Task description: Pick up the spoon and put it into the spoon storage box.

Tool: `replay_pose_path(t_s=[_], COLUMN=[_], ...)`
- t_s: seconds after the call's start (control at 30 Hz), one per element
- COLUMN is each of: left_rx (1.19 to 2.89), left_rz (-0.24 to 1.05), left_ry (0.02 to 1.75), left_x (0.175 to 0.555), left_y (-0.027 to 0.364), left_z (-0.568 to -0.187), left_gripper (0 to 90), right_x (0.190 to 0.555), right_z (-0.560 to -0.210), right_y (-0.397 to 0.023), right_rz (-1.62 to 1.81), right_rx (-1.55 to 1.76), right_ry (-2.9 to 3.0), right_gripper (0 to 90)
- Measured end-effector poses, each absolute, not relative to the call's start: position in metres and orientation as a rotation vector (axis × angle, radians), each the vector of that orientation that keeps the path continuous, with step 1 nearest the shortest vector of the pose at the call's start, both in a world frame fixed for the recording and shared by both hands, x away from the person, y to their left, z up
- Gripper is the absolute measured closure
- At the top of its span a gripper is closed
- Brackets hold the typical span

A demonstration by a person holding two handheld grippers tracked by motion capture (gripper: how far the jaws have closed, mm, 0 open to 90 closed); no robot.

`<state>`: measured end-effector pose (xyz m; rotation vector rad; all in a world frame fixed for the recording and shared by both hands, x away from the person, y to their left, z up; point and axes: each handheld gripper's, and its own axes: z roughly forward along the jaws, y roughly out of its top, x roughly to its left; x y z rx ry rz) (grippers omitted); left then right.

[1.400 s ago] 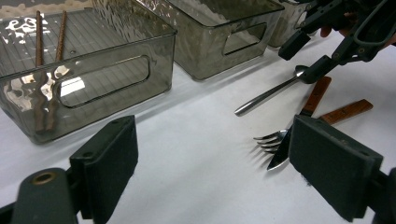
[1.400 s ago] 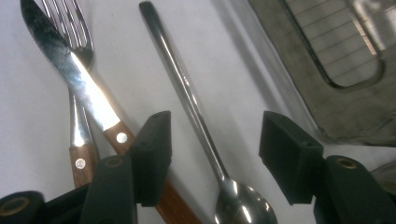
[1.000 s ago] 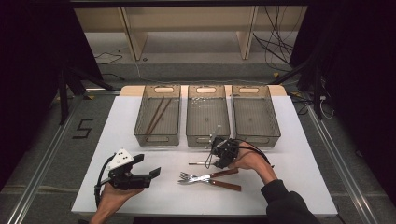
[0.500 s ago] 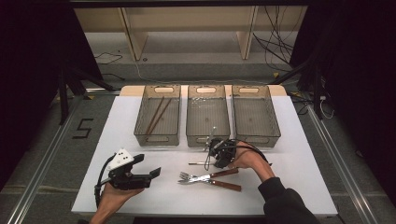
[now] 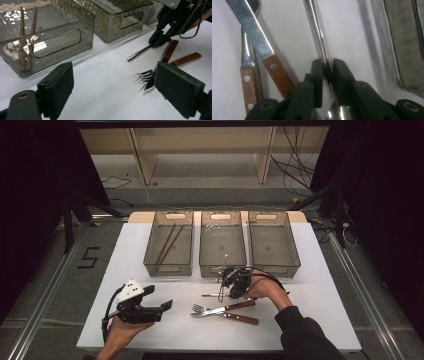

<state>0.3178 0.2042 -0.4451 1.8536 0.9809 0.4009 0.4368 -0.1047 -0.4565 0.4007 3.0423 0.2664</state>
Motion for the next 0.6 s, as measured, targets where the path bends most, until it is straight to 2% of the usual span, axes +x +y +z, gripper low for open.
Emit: replay_pose_path(t_s=[0.6], left_rx=[1.857], left_rz=[0.404], left_ry=[0.977], left_x=[0.3174], left_y=[0.2034], left_z=[-0.4448], left_gripper=[15.3], right_x=[0.4392], right_z=[-0.4560], right_y=[-0.1022], right_rz=[0.238], right_rx=[0.315], right_ry=[3.049], right_gripper=[85.5])
